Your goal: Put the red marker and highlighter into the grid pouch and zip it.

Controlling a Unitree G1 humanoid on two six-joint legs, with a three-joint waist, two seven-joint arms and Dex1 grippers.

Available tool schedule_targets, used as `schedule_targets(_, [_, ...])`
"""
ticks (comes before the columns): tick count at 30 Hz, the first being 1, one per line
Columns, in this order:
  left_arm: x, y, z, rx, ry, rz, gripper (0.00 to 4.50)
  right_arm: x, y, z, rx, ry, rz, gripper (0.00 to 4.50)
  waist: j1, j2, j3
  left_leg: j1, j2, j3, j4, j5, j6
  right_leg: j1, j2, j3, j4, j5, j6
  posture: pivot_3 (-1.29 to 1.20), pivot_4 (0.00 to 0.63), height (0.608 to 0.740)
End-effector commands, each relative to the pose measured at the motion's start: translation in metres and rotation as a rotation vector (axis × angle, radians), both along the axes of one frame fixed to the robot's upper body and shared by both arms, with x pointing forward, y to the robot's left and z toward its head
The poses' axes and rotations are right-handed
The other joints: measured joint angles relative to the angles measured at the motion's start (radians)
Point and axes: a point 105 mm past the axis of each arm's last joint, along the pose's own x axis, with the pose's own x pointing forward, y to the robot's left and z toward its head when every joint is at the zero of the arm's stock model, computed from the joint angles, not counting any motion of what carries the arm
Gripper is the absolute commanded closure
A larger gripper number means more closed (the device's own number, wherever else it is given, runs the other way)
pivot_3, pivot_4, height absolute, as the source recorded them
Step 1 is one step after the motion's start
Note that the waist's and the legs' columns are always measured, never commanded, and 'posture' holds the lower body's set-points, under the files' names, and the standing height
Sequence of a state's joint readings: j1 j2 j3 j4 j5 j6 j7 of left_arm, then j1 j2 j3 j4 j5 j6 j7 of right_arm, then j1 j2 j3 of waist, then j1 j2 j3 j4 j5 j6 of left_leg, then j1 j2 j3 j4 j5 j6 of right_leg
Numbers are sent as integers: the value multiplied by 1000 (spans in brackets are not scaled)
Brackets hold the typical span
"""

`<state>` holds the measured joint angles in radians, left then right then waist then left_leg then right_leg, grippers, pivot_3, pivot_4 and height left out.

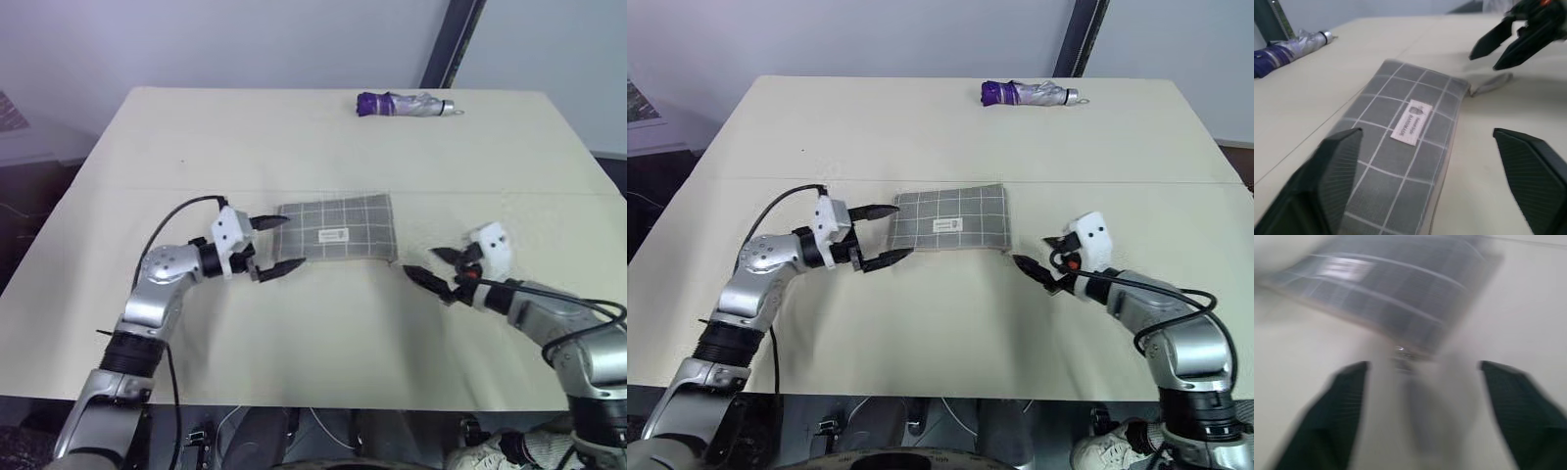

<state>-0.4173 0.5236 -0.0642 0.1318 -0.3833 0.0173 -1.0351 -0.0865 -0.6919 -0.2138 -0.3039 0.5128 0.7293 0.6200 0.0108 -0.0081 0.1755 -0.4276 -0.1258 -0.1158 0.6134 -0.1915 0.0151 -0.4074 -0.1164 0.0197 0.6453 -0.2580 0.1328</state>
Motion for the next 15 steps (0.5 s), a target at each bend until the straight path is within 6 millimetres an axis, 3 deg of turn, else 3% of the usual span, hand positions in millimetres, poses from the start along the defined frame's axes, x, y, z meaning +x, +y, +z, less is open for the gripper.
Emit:
schedule_targets(1, [5,25,23,-28,-39,71,263,-5,-1,22,-30,-90,53,58,-1,0,0,0,1,0,0,0,0,0,1,0,0,0,0,0,150,740])
schedule_targets(4, [19,53,22,-74,56,222,263,-26,21,36,7,-121,207,58,0,0,0,0,1,0,0,0,0,1,0,0,0,0,0,0,150,740])
schedule_targets(7, [32,78,25,-149,62,372,263,-50,44,34,23,-123,338,58,2,0,0,0,1,0,-1,1,1,0,0,0,0,0,4,0,150,740])
schedule_targets(15, [53,129,16,-291,68,649,263,-70,64,-6,-54,-88,403,58,2,-2,0,0,0,0,1,-1,0,2,-1,0,-3,0,2,0,150,740])
